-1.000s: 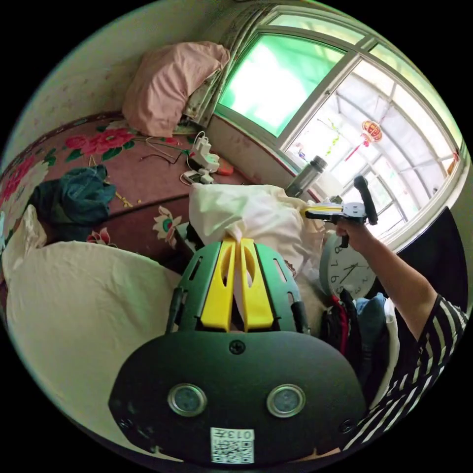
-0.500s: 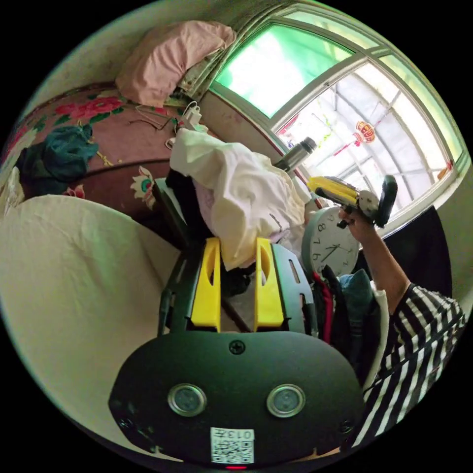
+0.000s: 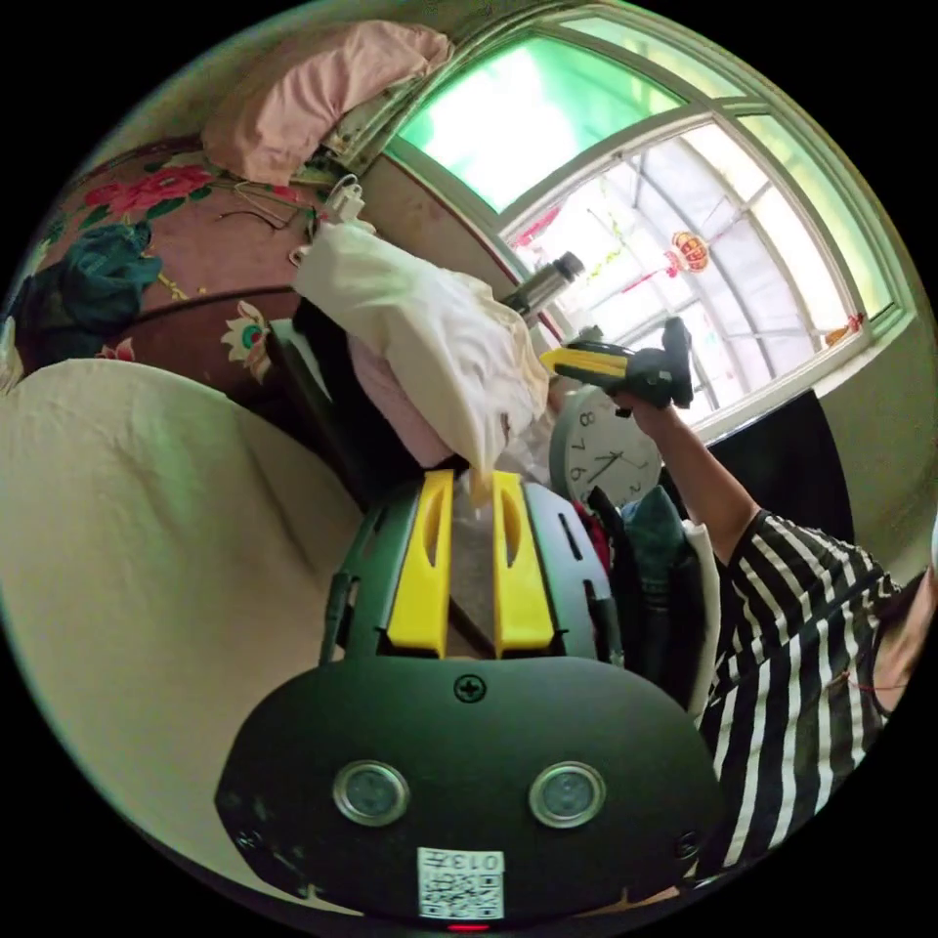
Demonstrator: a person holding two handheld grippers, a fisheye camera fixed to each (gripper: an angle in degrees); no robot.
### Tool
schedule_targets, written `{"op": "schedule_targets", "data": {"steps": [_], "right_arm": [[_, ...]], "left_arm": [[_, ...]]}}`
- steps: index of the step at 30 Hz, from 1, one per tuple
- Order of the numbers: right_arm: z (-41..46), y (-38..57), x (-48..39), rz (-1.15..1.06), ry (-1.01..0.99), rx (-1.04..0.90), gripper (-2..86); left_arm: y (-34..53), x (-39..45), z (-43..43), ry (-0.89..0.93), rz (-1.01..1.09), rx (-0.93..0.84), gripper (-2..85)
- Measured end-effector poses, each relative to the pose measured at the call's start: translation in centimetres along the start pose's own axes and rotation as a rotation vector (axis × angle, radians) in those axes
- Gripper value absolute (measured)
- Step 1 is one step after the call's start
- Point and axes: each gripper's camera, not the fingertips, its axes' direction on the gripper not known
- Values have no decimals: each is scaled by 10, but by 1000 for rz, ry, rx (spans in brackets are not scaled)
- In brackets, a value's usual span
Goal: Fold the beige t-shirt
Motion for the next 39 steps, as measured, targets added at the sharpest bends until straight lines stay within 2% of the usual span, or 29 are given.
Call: {"op": "schedule_targets", "data": {"steps": [3, 5, 9, 13, 15, 18, 20, 22, 26, 29, 30, 32, 36, 39], "right_arm": [[-31, 2, 6, 37, 31, 165, 0], [-46, -6, -8, -38, -26, 262, 0], [-57, -37, -67, -276, -63, 409, -1], [-28, -60, -106, -394, -65, 341, -1], [-16, -59, -110, -382, -77, 328, 0], [-12, -46, -111, -315, -88, 370, 2], [-4, -40, -115, -281, -92, 366, 4], [13, -34, -125, -268, -104, 349, 9], [20, -12, -142, -284, -86, 377, 25], [6, 11, -151, -293, -66, 349, 79], [-7, 20, -149, -229, -67, 351, 96], [-39, 40, -148, -119, -79, 425, 93], [-128, 108, -181, 26, -16, 759, 57], [-170, 151, -233, 33, 39, 838, 40]], "left_arm": [[-3, -23, -39, 4, -46, 108, 109], [-13, -51, -69, 28, -143, 251, 116], [-54, -85, -55, 38, -254, 219, 151], [-89, -101, -21, 211, -322, 184, 68], [-101, -89, -23, 193, -246, 187, 30], [-121, -41, -36, -105, 2, 190, 22], [-127, -19, -16, -318, 106, 111, 27], [-124, -30, 1, -281, 65, 68, 40], [-84, -53, -5, -110, -123, 206, 107], [-48, -54, -21, -122, -171, 257, 142], [-41, -52, -24, -121, -171, 263, 140], [-9, -27, -37, -182, -79, 280, 118], [40, 47, -38, -329, 165, 271, 54], [89, 115, -27, -375, 357, 272, 12]]}}
